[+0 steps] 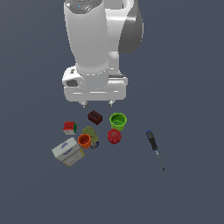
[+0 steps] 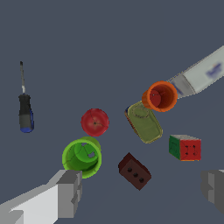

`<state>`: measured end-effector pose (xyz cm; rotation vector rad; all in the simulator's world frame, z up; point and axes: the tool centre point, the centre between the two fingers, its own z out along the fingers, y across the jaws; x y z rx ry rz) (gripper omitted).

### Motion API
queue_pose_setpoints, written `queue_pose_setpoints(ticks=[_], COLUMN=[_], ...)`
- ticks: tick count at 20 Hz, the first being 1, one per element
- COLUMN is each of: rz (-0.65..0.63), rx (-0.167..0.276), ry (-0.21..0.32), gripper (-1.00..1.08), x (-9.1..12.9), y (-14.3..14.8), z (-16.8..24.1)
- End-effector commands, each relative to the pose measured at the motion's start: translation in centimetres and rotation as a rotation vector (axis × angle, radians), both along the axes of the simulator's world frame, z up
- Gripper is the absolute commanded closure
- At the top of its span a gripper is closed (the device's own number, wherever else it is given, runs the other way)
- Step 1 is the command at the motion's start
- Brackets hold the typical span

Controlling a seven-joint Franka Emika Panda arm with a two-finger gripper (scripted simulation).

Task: Pick up a designated object from a clutter of objects.

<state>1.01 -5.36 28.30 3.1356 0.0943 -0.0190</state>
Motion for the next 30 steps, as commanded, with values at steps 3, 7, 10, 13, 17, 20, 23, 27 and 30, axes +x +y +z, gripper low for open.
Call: queue_pose_setpoints(ticks=[3, 7, 10, 13, 17, 20, 23, 27, 30], rz=[0.079, 0.163, 0.227, 0.29, 0.366, 0.412, 0.449, 0.483, 0.497], rx=[0.001, 0.002, 0.003, 0.004, 0.005, 0.006, 0.007, 0.007, 0.008], ry=[-0.001, -0.003, -0.004, -0.005, -0.007, -0.008, -0.009, -0.01, -0.01], gripper=[-0.92, -0.92, -0.92, -0.92, -0.92, -0.92, -0.92, -0.92, -0.92], x=[0.8, 1.5, 1.9, 2.2, 2.4, 2.4, 2.4, 2.4, 2.3], y=[-0.9, -1.9, -2.6, -3.4, -4.3, -4.8, -5.2, -5.6, -5.8], z=[-2.7, -5.5, -7.7, -9.9, -12.6, -14.2, -15.5, -16.8, -17.3])
